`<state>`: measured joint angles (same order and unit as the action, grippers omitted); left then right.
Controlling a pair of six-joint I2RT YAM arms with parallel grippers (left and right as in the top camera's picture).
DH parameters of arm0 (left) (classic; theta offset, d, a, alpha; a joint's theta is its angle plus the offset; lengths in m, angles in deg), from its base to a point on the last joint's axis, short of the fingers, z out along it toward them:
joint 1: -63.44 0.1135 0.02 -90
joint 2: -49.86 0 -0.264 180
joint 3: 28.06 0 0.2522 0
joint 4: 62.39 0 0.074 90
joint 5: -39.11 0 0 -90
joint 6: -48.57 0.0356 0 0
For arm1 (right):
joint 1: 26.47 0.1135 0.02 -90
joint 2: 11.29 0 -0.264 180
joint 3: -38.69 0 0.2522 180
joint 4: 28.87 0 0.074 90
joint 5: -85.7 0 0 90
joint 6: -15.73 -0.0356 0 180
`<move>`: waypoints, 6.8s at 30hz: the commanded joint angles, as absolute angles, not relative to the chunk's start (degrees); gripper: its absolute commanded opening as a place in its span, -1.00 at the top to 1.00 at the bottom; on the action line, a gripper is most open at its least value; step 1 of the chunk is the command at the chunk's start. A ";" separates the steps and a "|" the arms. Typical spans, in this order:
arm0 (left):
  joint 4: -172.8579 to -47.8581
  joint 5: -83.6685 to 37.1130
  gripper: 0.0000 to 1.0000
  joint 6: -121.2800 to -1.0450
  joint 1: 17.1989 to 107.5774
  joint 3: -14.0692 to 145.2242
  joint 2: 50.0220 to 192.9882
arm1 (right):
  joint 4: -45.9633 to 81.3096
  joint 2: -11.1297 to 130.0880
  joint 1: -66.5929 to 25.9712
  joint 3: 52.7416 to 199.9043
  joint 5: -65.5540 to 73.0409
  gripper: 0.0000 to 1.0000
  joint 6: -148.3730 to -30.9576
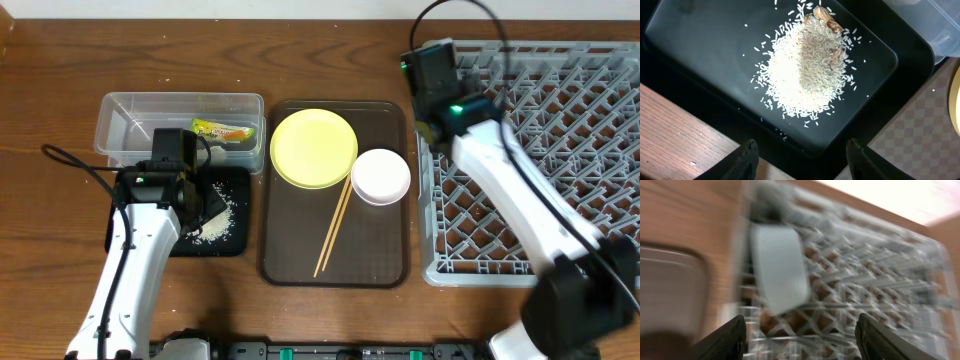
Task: Sort waste into correct bins and load items into the dishwasher rack
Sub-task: 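Carry the blue bowl right and place it in the dish rack, then grasp the white bowl on the brown tray with the right gripper, then carry the white bowl into the back of the dish rack and release, then reach the right gripper to the chopsticks beside the yellow plate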
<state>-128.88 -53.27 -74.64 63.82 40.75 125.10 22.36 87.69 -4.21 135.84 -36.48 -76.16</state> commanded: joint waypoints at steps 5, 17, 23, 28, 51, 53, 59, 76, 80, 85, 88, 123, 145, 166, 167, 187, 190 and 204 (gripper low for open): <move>-129.28 -54.36 -0.19 -75.16 64.13 40.73 124.64 | 25.09 84.91 -3.67 135.89 -1.78 -0.32 -77.23; -129.52 -54.36 -0.19 -75.16 64.13 40.73 124.64 | 31.83 96.87 -2.27 135.56 -1.23 -0.28 -77.23; -129.69 -54.36 -0.19 -75.16 64.13 40.73 124.64 | 33.79 102.59 -2.27 135.56 -1.25 -0.18 -77.23; -129.69 -54.36 -0.19 -75.16 64.13 40.73 124.64 | 33.99 104.62 -2.27 135.56 -1.23 0.15 -77.23; -129.71 -54.36 -0.19 -75.16 64.13 40.73 124.64 | 32.96 87.77 -6.25 136.02 -15.61 0.98 -77.18; -129.71 -54.36 -0.19 -75.16 64.13 40.73 124.64 | 31.15 84.10 -7.14 136.02 -20.59 0.98 -77.18; -129.69 -54.36 -0.19 -75.16 64.13 40.73 124.64 | 23.32 76.91 -11.16 136.02 -34.95 0.98 -74.06; -129.69 -54.36 -0.19 -75.16 64.13 40.73 124.64 | 1.03 86.20 -22.55 135.99 -63.91 0.98 -53.82; -129.69 -54.36 -0.19 -75.16 64.13 40.73 124.64 | 0.66 90.90 -24.04 135.99 -64.50 0.97 -53.86; -129.69 -54.36 -0.19 -75.16 64.13 40.73 124.64 | 0.70 96.45 -24.21 135.99 -64.50 0.97 -53.86; -129.69 -54.34 -0.19 -75.16 64.13 40.73 124.64 | 0.70 99.16 -23.80 135.99 -64.46 0.98 -54.13; -130.11 -54.34 -0.19 -75.16 64.13 40.73 124.64 | 26.03 101.87 -13.85 135.97 -52.90 -0.16 -77.67; -130.11 -54.36 -0.20 -75.16 64.13 40.73 124.66 | 27.24 85.96 -6.86 135.93 6.27 -0.33 -83.41; -130.94 -54.38 -0.20 -75.12 64.13 40.68 124.66 | 23.21 99.31 21.01 135.91 6.25 0.14 -101.60; -130.98 -54.38 -0.21 -75.12 64.13 40.68 124.66 | 22.75 100.08 21.42 135.91 6.27 0.16 -101.93; -130.98 -54.38 -0.21 -75.14 64.13 40.68 124.66 | 21.31 109.70 24.92 135.91 6.27 0.21 -102.54; -130.98 -54.38 -0.20 -75.14 64.13 40.68 124.66 | 23.83 109.70 24.92 135.91 6.25 0.21 -102.52; -130.98 -54.38 -0.21 -75.14 64.13 40.68 124.66 | 24.00 105.98 23.74 136.08 5.61 0.15 -99.48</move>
